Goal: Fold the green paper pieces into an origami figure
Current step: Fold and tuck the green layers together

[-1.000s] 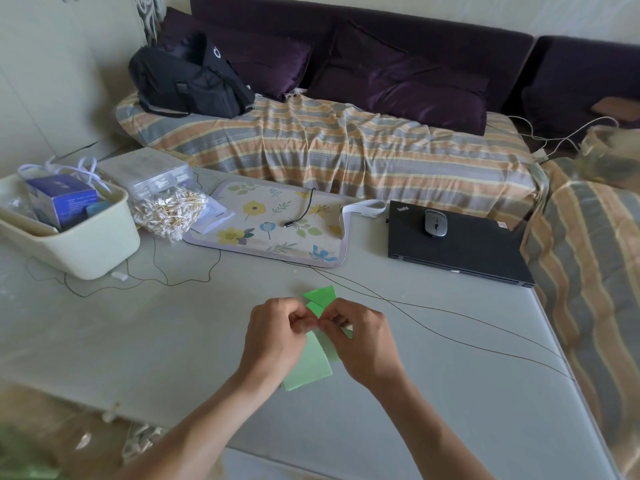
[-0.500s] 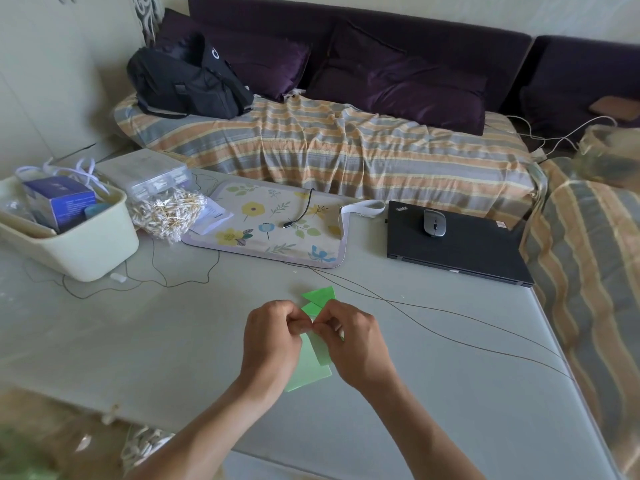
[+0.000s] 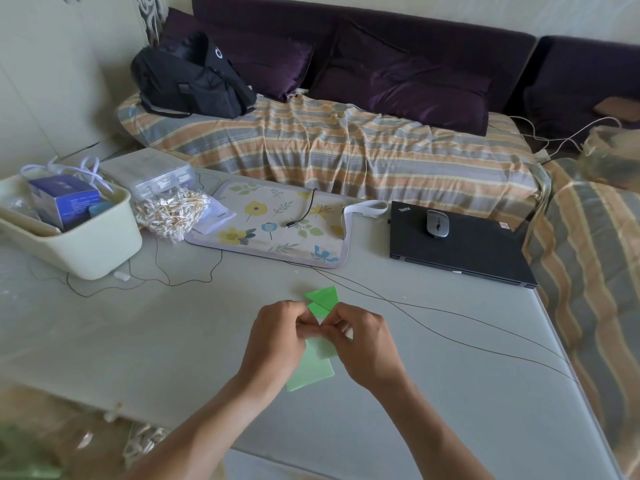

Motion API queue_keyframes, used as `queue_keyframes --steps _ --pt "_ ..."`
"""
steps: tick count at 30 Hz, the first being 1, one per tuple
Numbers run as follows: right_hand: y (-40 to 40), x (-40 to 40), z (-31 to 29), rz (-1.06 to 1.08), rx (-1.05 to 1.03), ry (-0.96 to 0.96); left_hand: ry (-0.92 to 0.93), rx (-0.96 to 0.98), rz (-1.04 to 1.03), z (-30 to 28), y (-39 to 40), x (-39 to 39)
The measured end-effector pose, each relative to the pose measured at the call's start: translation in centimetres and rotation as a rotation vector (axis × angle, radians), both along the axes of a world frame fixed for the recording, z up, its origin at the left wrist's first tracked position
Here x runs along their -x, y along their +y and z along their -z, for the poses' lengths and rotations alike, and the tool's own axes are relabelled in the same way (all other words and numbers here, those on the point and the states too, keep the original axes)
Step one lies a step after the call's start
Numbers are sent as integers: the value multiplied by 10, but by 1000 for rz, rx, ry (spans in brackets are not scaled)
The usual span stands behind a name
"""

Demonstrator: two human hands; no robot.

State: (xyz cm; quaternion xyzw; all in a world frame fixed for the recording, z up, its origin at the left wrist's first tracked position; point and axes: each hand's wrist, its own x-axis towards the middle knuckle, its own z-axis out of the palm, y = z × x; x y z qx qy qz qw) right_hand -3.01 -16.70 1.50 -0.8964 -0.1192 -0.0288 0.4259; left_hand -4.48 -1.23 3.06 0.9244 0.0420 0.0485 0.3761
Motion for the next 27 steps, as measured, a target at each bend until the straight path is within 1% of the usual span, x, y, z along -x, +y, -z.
queue_keyframes --steps 4,9,12,14,17,20,23,27 --pt "0 -1 -5 -15 -41 31 10 17 -59 -3 0 0" --pt "-2 -2 -4 8 -37 -3 32 33 -97 -2 0 -1" --pt "-2 -2 -2 4 -17 -22 45 8 -68 3 0 -3" --pt "-3 -1 -2 6 -7 -23 50 -10 -5 4 0 -3" --pt "-4 0 -3 -2 -11 11 10 -28 61 2 1 -1" --pt "-4 0 -6 -4 -28 59 -2 -30 8 4 2 -2" --pt "-7 -2 -8 28 -29 59 8 -37 -49 5 4 -6" --pt "-9 -1 -4 45 -13 30 31 -44 -22 6 3 -6"
